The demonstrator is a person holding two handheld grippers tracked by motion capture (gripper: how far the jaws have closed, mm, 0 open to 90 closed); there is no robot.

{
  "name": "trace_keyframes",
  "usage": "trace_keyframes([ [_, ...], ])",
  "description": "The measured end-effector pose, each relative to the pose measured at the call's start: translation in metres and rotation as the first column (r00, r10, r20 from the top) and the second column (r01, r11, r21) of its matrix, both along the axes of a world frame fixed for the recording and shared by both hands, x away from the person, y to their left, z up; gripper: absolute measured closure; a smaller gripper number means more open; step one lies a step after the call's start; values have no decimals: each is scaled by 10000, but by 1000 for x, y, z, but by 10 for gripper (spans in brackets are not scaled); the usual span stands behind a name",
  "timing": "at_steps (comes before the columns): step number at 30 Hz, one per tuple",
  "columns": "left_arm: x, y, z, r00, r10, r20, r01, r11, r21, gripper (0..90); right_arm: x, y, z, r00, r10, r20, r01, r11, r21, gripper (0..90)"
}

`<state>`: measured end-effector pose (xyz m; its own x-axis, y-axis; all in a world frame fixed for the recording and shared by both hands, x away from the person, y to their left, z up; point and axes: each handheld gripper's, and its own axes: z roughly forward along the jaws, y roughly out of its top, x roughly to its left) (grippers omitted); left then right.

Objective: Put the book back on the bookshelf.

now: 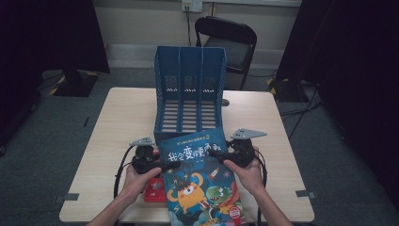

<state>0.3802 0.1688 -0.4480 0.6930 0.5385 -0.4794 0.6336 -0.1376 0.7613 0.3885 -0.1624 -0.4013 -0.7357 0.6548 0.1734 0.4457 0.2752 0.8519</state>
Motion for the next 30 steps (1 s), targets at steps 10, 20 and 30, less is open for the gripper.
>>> trace_keyframes([
  [10, -3, 10, 20, 9993, -42, 377, 60, 9989, -462, 470, -1, 0, 12, 9998, -88, 161, 81, 9991, 421, 404],
  [20, -2, 9, 36, 9981, 12, 616, 42, 9962, -869, 544, 0, -6, 21, 9995, -177, 266, 156, 9968, 780, 402],
  [30, 3, -4, 60, 9935, 101, 1134, 53, 9908, -1352, 586, 1, -17, 39, 9955, -849, 428, 781, 9867, 1423, 392],
])
